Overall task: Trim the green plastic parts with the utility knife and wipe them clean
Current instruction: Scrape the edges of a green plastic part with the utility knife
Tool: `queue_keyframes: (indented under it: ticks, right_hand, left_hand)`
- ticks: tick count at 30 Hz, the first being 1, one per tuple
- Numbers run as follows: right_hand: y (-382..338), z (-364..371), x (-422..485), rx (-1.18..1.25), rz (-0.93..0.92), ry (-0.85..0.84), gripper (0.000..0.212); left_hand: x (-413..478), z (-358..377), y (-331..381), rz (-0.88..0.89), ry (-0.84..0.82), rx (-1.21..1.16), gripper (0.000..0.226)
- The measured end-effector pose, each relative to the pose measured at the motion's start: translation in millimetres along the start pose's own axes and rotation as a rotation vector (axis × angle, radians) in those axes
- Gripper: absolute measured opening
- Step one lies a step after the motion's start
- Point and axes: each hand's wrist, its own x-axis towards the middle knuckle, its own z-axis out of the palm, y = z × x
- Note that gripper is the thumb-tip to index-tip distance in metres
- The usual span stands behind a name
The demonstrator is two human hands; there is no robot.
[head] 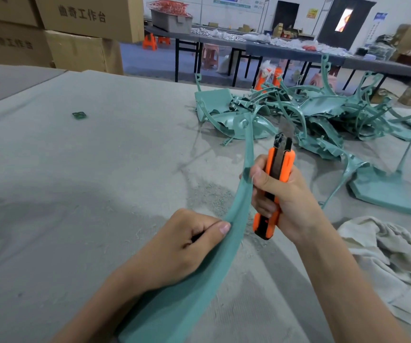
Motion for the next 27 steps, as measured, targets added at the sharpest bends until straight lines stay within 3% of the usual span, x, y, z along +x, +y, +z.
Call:
queue_keyframes:
  ticks: [6, 12, 16, 23, 27]
  right_hand:
    - [-1, 6, 0, -0.018, -0.008, 0.062, 0.022]
    - [0, 5, 1, 0.121, 0.003, 0.102, 0.023]
    - [-3, 0, 3, 0.134, -0.085, 0.152, 0.021]
    - [-12, -9, 8, 0.103, -0.192, 0.310, 0.026]
    - [-10, -13, 11, -0.024, -0.222, 0.552, 0.030]
  left_hand:
    - [0, -1, -1, 0.007, 0.005, 0.018, 0.049]
    - [-1, 1, 1, 0.049, -0.078, 0.020, 0.045]
    - [-1, 2, 2, 0.059, -0.149, 0.054, 0.045]
    - [-1, 7, 1, 0.098, -0.200, 0.201, 0.046]
    - [-1, 8, -2, 0.102, -0.169, 0.293, 0.046]
